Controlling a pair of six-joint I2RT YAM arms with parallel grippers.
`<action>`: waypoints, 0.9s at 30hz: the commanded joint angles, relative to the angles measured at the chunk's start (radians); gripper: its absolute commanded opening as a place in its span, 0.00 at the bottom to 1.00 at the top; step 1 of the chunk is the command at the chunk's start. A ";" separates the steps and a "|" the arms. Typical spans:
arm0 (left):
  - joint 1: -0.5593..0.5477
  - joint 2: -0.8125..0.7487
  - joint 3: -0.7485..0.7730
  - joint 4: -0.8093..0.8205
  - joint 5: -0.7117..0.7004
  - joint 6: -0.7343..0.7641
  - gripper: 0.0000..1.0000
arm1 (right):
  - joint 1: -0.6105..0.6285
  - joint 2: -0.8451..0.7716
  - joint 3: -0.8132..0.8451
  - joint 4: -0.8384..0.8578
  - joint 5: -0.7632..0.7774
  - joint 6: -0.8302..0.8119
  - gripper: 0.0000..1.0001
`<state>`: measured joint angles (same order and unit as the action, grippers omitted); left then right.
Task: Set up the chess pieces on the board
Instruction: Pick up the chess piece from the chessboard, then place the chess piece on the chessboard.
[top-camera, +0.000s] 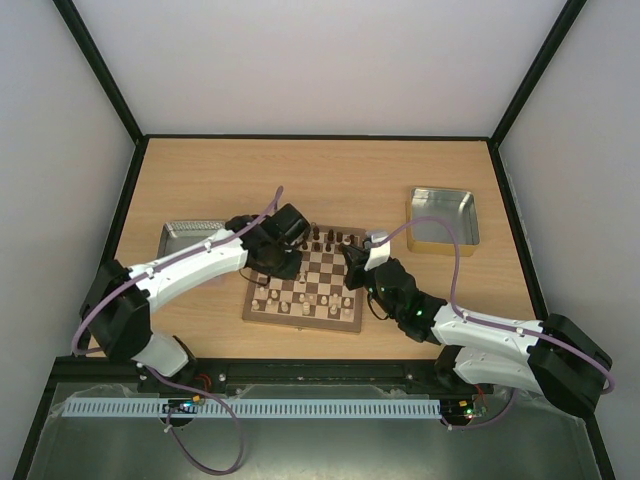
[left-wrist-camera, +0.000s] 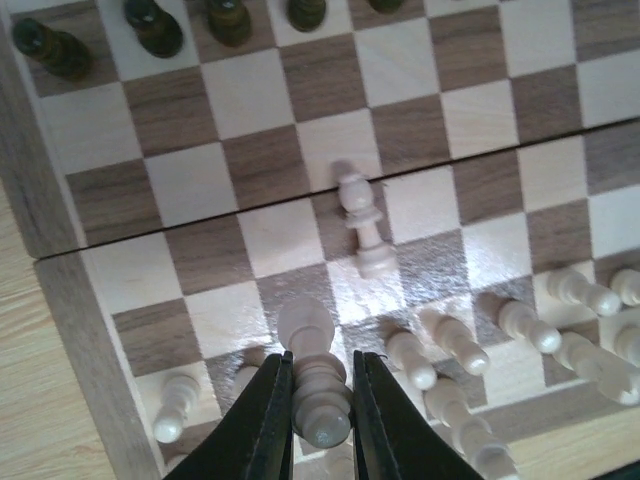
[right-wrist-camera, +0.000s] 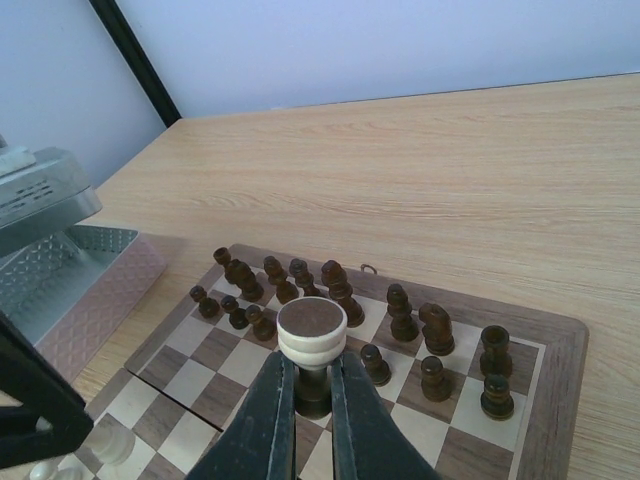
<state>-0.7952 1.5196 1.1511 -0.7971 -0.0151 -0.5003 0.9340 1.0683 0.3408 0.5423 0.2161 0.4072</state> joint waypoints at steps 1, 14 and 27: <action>-0.053 -0.029 0.020 -0.040 0.018 -0.022 0.11 | -0.001 0.007 -0.005 0.009 0.008 0.015 0.02; -0.151 -0.063 -0.044 -0.062 -0.016 -0.124 0.12 | -0.002 0.008 -0.012 0.002 0.025 0.020 0.02; -0.211 -0.035 -0.096 -0.007 -0.010 -0.168 0.13 | -0.002 0.037 -0.009 0.010 0.022 0.033 0.02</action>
<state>-0.9867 1.4769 1.0691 -0.8219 -0.0273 -0.6498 0.9340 1.0950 0.3386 0.5426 0.2169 0.4274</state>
